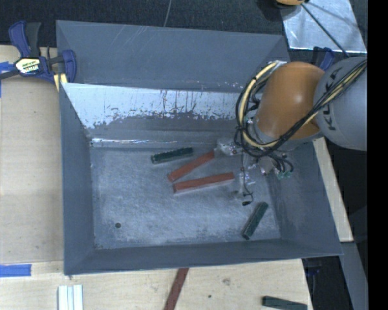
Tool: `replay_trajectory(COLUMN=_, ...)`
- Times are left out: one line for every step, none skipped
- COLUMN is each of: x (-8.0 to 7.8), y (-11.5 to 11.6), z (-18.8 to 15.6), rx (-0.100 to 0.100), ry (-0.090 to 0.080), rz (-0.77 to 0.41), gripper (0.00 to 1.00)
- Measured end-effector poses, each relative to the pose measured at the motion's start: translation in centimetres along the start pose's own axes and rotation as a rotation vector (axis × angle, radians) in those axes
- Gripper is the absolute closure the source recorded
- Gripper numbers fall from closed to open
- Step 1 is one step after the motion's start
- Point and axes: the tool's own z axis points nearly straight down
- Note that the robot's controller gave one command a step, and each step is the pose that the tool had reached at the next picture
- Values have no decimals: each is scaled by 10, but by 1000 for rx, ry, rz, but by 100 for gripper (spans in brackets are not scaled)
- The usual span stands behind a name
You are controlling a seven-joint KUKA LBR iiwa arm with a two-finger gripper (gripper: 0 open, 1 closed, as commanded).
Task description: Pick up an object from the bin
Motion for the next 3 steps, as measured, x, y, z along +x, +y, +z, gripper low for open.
replay_trajectory(x=-13, y=1, z=22, rx=0, ry=-12, rz=-137, gripper=100)
replay_trajectory(x=-13, y=1, z=22, rx=0, ry=-12, rz=-137, gripper=100)
replay_trajectory(x=-19, y=-9, z=-146, rx=3, ry=-9, rz=-195, gripper=100)
